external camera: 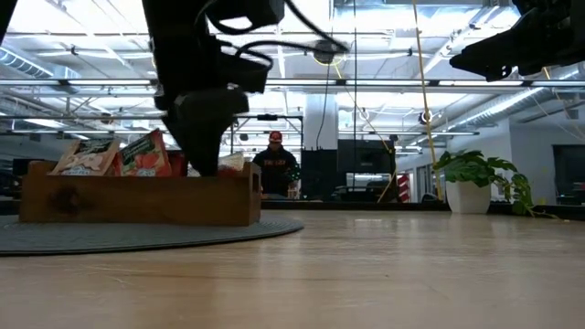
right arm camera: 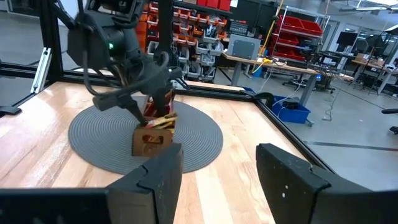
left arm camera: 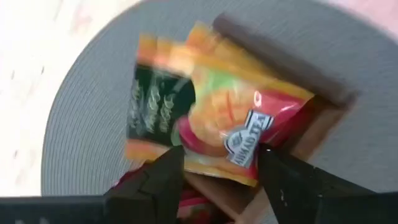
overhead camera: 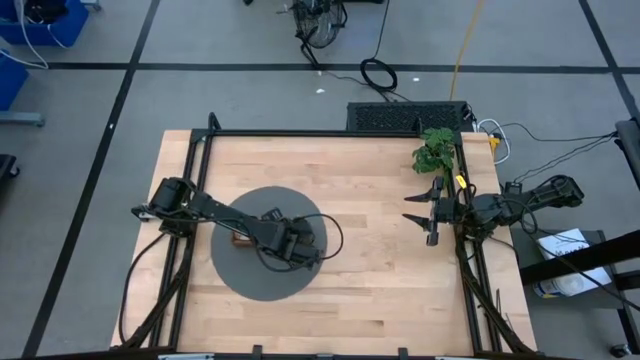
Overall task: Pick & Place Tea
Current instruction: Put the yellow tea bag into the right section of the wooden organizer, then return to Home Position
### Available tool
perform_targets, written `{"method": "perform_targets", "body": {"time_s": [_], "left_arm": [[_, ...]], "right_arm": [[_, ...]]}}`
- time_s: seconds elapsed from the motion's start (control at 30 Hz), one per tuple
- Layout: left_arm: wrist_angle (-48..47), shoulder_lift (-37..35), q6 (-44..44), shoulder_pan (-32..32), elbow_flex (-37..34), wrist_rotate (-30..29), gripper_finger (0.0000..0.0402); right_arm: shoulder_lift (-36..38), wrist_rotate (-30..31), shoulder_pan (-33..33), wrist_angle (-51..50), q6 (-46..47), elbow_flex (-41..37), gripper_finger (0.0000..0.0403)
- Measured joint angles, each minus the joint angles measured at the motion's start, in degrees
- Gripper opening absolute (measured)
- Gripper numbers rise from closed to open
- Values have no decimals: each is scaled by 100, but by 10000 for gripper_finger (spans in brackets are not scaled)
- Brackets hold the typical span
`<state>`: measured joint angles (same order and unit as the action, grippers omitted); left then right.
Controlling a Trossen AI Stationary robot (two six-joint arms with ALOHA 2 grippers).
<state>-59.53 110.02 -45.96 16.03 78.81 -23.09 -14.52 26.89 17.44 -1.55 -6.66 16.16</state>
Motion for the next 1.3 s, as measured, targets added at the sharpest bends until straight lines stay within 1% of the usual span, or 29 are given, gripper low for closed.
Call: {"method": "perform_targets", "body": {"time_s": [0.2,0.37,0.43,0.5,0.53,0.6,0.63,0.7,0.77,0.83,0.93,1.03,1.1,1.2,1.3], "left_arm": [[-29,-41,280,71,128,-44,222],[-35,-123,390,99,196,-146,224],[-34,-291,394,151,196,-465,223],[-18,-604,471,306,196,-1072,224],[46,-804,660,441,180,-1352,225],[564,-1274,1214,718,-14,-1572,227],[978,-1553,1445,845,-207,-1682,228],[1950,-2197,2118,996,-739,-1683,227],[3019,-2907,2821,997,-1445,-1473,224],[3969,-3622,3333,901,-2313,-1100,223],[4837,-4598,3836,614,-3473,-470,227],[5375,-5583,4153,265,-4369,-78,229],[5667,-6218,4387,24,-4858,336,228],[6039,-7076,4707,-379,-5437,1249,225],[6083,-7744,4821,-793,-5926,2028,224]], "right_arm": [[0,-1,0,0,1,0,187],[0,0,1,-1,1,0,187],[0,-1,1,-1,0,0,187],[0,0,1,1,1,0,187],[-2,0,1,-2,-1,0,187],[-1,0,0,1,1,1,187],[-2,-1,0,1,0,0,187],[-2,0,-1,1,1,0,187],[-2,0,1,1,1,0,187],[-2,-2,-1,1,0,0,187],[-2,0,0,1,0,0,187],[0,0,1,1,-1,0,187],[-2,-2,-1,-2,1,0,187],[-2,0,0,-1,0,2,187],[-2,-1,0,1,0,0,187]]}}
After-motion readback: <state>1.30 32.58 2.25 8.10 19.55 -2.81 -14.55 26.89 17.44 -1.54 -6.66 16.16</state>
